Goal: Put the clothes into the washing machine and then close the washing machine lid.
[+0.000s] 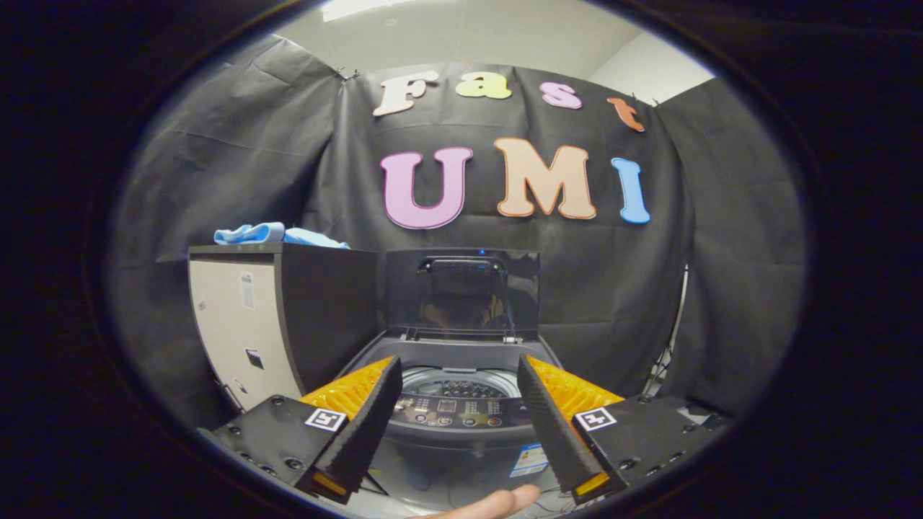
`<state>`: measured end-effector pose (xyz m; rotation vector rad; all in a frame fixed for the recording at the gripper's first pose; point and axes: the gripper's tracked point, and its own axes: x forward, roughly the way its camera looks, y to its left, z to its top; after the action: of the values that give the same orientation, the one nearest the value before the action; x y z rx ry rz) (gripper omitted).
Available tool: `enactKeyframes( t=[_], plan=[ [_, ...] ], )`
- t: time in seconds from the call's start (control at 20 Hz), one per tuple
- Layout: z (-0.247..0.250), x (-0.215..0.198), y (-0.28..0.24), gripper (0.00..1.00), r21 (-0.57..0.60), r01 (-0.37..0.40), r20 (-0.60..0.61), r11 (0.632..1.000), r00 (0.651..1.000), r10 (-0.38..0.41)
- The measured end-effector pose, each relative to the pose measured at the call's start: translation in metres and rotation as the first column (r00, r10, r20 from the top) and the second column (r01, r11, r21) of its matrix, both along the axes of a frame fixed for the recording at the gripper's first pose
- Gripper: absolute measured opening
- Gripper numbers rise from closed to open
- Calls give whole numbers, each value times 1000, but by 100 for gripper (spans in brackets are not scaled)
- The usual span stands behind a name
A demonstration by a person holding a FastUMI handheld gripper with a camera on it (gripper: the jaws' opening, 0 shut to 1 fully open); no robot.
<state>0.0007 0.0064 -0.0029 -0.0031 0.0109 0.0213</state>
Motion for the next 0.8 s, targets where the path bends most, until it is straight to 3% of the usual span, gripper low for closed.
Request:
enactKeyframes(
  t=[0.2, 0.8],
  plan=[
    [0, -4, 8, 99, -5, -34, 0, 999, 999, 34],
    [25, -25, 23, 99, -4, -15, 13, 1000, 1000, 15]
  ],
)
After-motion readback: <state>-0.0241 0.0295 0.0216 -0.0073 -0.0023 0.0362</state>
